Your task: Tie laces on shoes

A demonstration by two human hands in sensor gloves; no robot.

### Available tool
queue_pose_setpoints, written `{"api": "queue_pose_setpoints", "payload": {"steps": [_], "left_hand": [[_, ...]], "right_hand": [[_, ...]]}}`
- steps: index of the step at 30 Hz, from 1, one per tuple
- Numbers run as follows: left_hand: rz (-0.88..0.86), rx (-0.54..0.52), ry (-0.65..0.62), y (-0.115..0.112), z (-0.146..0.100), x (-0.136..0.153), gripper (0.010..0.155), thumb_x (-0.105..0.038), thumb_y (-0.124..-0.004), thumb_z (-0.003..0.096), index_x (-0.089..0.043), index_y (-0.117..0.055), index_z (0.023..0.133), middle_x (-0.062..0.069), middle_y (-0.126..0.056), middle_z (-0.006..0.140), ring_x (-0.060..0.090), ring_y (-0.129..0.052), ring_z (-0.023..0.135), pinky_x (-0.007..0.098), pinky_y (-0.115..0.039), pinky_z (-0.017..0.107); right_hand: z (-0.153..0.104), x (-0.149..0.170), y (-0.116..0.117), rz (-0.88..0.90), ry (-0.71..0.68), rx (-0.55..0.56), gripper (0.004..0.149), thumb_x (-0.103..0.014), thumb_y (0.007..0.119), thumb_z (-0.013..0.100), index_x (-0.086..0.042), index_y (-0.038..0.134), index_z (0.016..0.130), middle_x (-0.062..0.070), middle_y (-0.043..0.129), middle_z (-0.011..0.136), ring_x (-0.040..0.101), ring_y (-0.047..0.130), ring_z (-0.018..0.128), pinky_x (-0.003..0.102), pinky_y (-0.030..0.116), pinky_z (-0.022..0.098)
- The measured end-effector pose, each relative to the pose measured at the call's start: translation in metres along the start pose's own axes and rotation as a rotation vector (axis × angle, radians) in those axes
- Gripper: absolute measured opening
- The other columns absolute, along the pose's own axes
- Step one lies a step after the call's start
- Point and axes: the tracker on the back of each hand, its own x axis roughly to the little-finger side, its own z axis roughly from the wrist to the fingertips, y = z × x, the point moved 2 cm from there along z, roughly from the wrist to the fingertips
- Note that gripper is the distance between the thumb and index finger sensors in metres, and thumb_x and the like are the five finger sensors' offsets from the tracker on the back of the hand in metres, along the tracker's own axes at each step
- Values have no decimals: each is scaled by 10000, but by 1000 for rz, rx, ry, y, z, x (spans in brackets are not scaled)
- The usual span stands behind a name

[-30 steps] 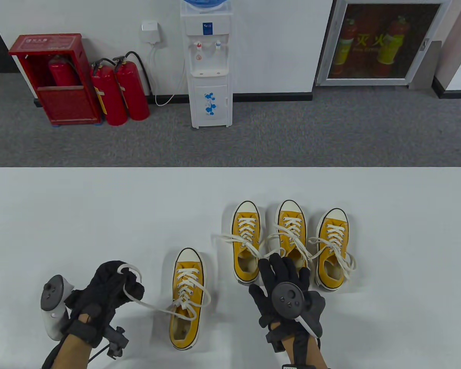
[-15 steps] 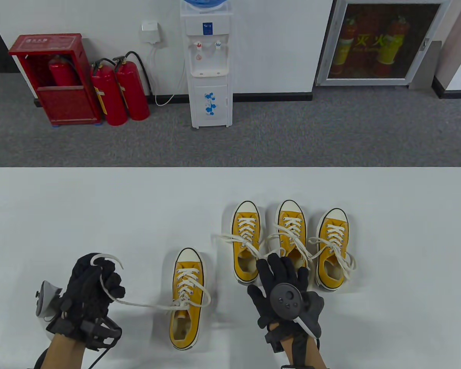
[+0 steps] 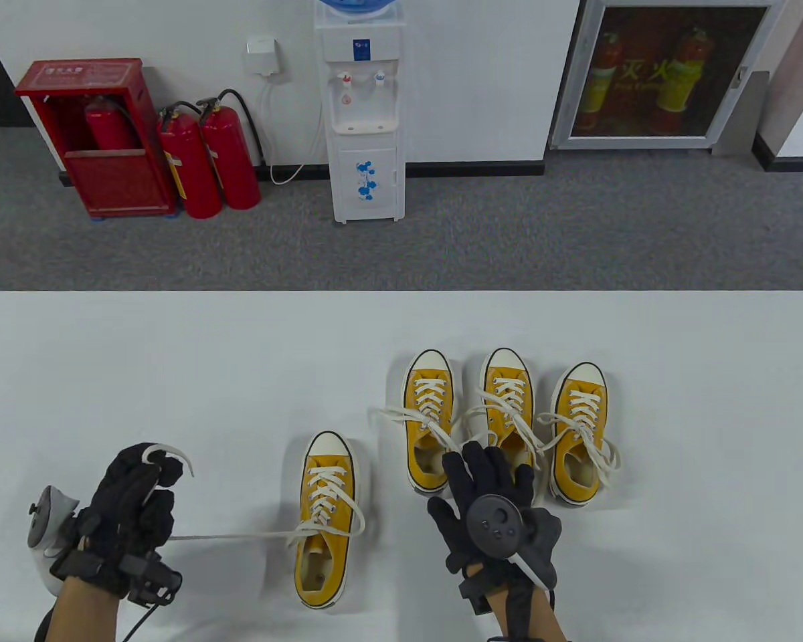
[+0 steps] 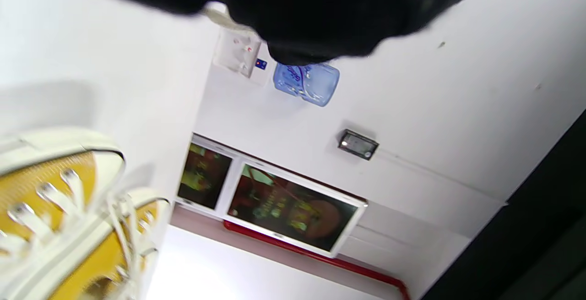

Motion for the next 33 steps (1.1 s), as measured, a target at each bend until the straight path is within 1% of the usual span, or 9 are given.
{"api": "queue_pose_setpoints", "payload": {"steps": [5, 11, 13, 16, 20, 21, 24, 28, 33], "left_hand": [[139, -79, 50, 12, 0, 5, 392, -380, -757, 527, -337, -705, 913, 5, -892, 824, 3, -974, 97, 218, -930, -2], [231, -89, 66, 11, 3, 11, 399, -383, -759, 525, -331, -700, 916, 4, -894, 823, 11, -971, 98, 225, -924, -3], [248, -83, 68, 8, 4, 13, 400, -384, -759, 524, -330, -700, 915, 3, -894, 822, 14, -971, 100, 228, -923, -2], [264, -64, 73, 4, 5, 15, 405, -387, -756, 525, -332, -691, 921, 0, -892, 826, 16, -970, 106, 229, -922, 15], [274, -55, 78, 1, 6, 16, 404, -388, -755, 525, -330, -690, 920, -1, -891, 827, 17, -969, 108, 230, -922, 15], [273, -55, 77, 1, 6, 16, 406, -388, -755, 525, -328, -690, 921, -1, -891, 827, 18, -969, 108, 231, -921, 15], [270, -50, 77, 1, 7, 17, 407, -388, -755, 526, -328, -686, 923, -1, -889, 829, 20, -969, 112, 234, -921, 18], [272, -45, 77, 1, 7, 18, 407, -387, -754, 526, -327, -686, 923, -2, -887, 833, 22, -969, 118, 235, -921, 23], [287, -39, 77, 1, 8, 19, 413, -386, -752, 527, -322, -679, 928, -1, -885, 836, 24, -968, 121, 237, -921, 24]], "right_hand": [[-1, -18, -7, -3, -37, 37, 730, -579, 738, 433, -225, 609, 1059, 54, 427, 1159, 444, 466, 1088, 741, 272, 709], [8, -53, -12, -32, -43, 67, 687, -553, 767, 434, -211, 682, 1025, 67, 595, 1098, 376, 728, 952, 622, 532, 695], [14, -67, -10, -35, -63, 50, 658, -544, 777, 431, -208, 733, 994, 73, 721, 1021, 300, 918, 753, 538, 700, 591], [23, -84, 1, -30, -44, -21, 628, -543, 789, 427, -178, 810, 938, 76, 874, 884, 192, 1043, 452, 430, 843, 372], [32, -87, 35, -24, 108, -251, 689, -569, 804, 415, -153, 761, 963, 81, 866, 887, 79, 1047, 272, 334, 882, 234], [33, -86, 46, 18, 146, -327, 708, -564, 812, 420, -144, 725, 984, 92, 845, 911, 74, 1049, 268, 328, 883, 227], [31, -82, 72, 103, 249, -450, 793, -535, 829, 425, -113, 557, 1038, 100, 825, 923, 54, 1052, 254, 310, 888, 207], [26, -84, 87, 129, 302, -487, 840, -465, 852, 429, -90, 427, 1048, 82, 804, 914, 51, 1042, 269, 311, 882, 223], [24, -87, 85, 226, 346, -419, 746, -301, 882, 408, -84, 525, 1026, 27, 892, 771, 29, 998, 200, 338, 879, 235]]}}
